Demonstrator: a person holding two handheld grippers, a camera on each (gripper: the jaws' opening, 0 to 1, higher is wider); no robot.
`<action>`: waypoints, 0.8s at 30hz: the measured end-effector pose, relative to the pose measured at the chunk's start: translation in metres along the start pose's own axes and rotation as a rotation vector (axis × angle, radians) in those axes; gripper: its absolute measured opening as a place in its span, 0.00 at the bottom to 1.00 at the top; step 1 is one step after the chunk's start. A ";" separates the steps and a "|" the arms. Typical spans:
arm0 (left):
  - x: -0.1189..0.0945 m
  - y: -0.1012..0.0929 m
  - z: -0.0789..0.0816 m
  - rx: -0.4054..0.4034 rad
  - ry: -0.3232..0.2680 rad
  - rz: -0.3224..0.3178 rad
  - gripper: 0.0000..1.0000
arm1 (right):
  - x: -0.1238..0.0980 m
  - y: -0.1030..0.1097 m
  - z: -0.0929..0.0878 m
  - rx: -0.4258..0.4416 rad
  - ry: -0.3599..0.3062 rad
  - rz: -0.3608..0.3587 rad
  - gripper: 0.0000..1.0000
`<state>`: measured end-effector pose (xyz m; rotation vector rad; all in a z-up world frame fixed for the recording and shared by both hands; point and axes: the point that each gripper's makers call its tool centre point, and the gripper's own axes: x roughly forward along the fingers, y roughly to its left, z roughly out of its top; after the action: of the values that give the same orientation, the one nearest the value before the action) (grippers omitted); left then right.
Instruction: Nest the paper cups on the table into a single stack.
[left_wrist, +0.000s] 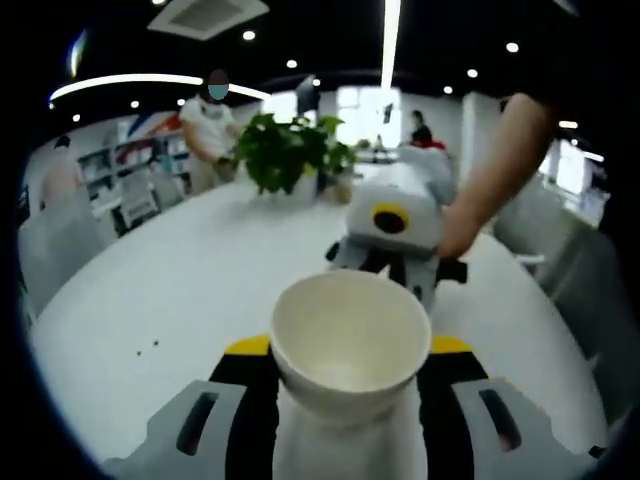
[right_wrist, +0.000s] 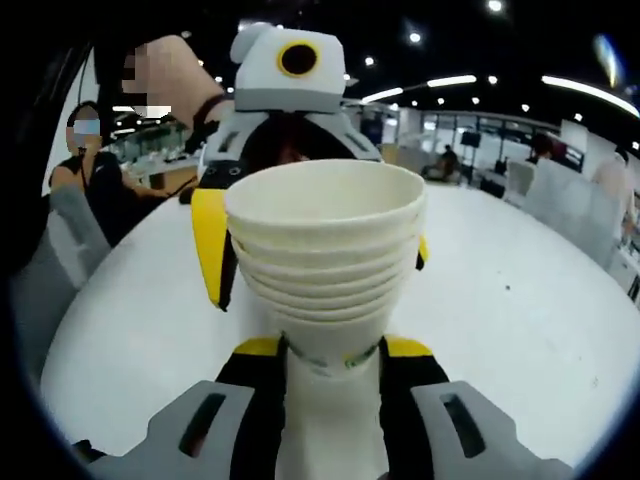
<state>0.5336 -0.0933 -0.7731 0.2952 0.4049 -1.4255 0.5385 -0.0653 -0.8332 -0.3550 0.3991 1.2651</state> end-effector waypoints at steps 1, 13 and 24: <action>0.000 0.000 -0.001 -0.001 0.003 -0.001 0.54 | 0.000 0.000 -0.002 -0.002 0.003 -0.001 0.33; -0.009 0.011 -0.003 0.009 0.007 0.043 0.62 | 0.000 0.002 -0.005 0.069 0.006 -0.015 0.37; -0.023 0.003 -0.008 -0.014 0.024 0.082 0.65 | -0.015 0.006 -0.009 0.124 0.002 -0.064 0.44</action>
<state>0.5332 -0.0687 -0.7701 0.3146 0.4179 -1.3393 0.5282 -0.0809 -0.8341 -0.2615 0.4618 1.1714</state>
